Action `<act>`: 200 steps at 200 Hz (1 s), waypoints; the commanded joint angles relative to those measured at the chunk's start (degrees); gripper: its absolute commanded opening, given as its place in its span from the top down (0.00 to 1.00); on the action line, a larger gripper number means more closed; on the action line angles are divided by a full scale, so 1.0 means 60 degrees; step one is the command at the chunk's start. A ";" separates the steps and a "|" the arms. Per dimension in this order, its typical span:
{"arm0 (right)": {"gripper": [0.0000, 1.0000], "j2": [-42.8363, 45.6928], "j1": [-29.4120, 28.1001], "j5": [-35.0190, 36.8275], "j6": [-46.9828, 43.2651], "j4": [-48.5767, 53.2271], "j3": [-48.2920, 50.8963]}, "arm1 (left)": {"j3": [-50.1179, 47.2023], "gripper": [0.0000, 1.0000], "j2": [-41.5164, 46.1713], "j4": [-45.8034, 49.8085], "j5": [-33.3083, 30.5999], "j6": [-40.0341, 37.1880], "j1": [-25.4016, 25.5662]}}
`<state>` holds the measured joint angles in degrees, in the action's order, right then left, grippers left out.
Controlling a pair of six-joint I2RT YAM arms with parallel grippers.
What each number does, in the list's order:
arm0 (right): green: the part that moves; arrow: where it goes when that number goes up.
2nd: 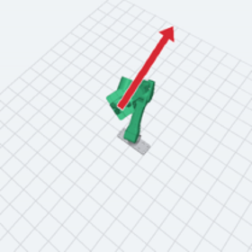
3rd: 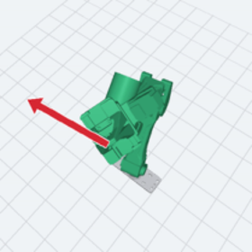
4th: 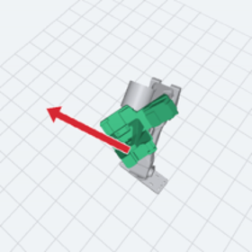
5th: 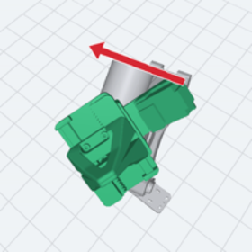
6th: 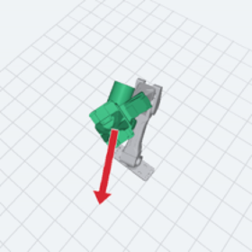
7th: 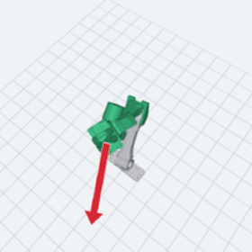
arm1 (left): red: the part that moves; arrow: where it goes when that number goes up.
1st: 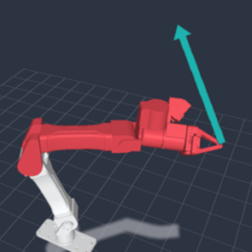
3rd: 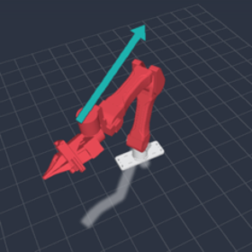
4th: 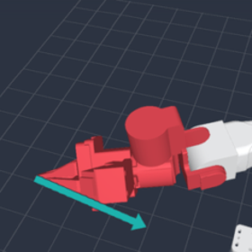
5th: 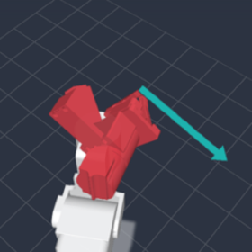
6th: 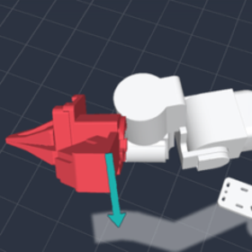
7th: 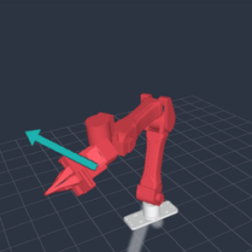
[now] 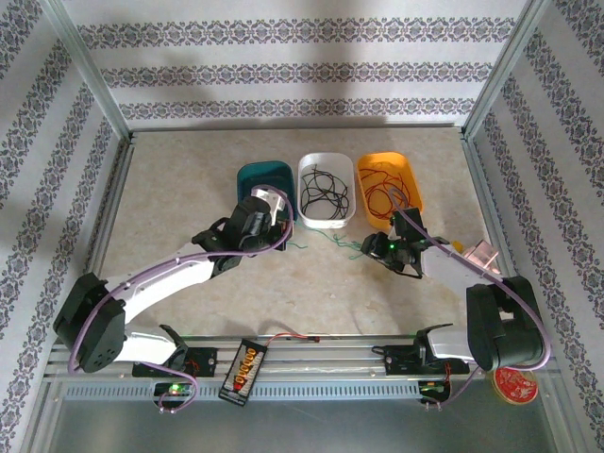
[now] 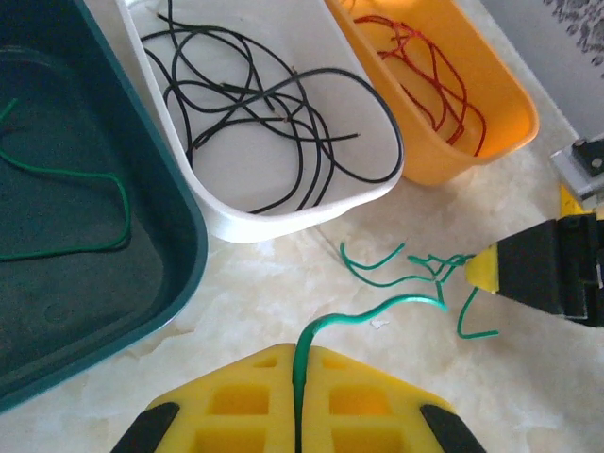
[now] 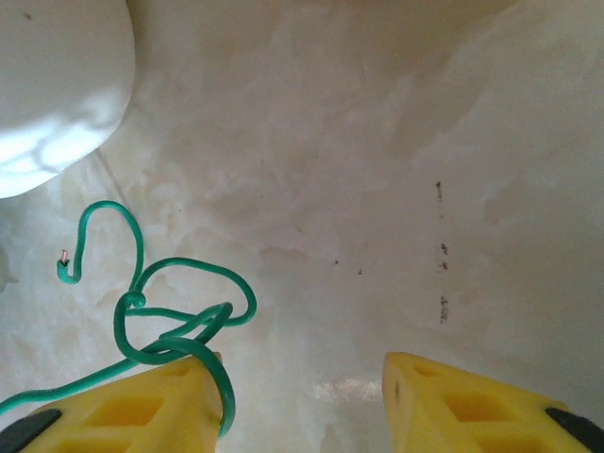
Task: Untangle the cables
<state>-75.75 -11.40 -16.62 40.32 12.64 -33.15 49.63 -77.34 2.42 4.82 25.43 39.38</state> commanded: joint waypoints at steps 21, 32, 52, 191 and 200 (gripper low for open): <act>0.49 0.0390 -0.0583 0.0437 -0.0757 0.0592 -0.0403 | 0.0204 1.00 -0.0463 0.0713 0.0063 -0.0519 0.0270; 0.48 0.0500 -0.0806 0.0467 -0.0933 0.0657 -0.0444 | 0.0176 1.00 -0.0547 0.0821 -0.0139 -0.0497 0.0320; 0.46 0.0662 -0.1204 0.0711 -0.1212 0.0791 -0.0524 | 0.0221 1.00 -0.0750 0.1160 -0.0589 -0.0520 0.0431; 0.47 -0.1156 -0.3307 0.2059 -0.2191 0.2229 -0.1608 | 0.0592 1.00 -0.1192 0.1658 -0.1391 -0.0785 0.0732; 0.47 -0.1229 -0.3315 0.2177 -0.2157 0.2292 -0.1624 | 0.0611 1.00 -0.1213 0.1663 -0.1392 -0.0796 0.0732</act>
<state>-81.93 -30.68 -7.75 28.82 23.22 -41.52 51.79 -84.71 10.17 -2.17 22.00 43.13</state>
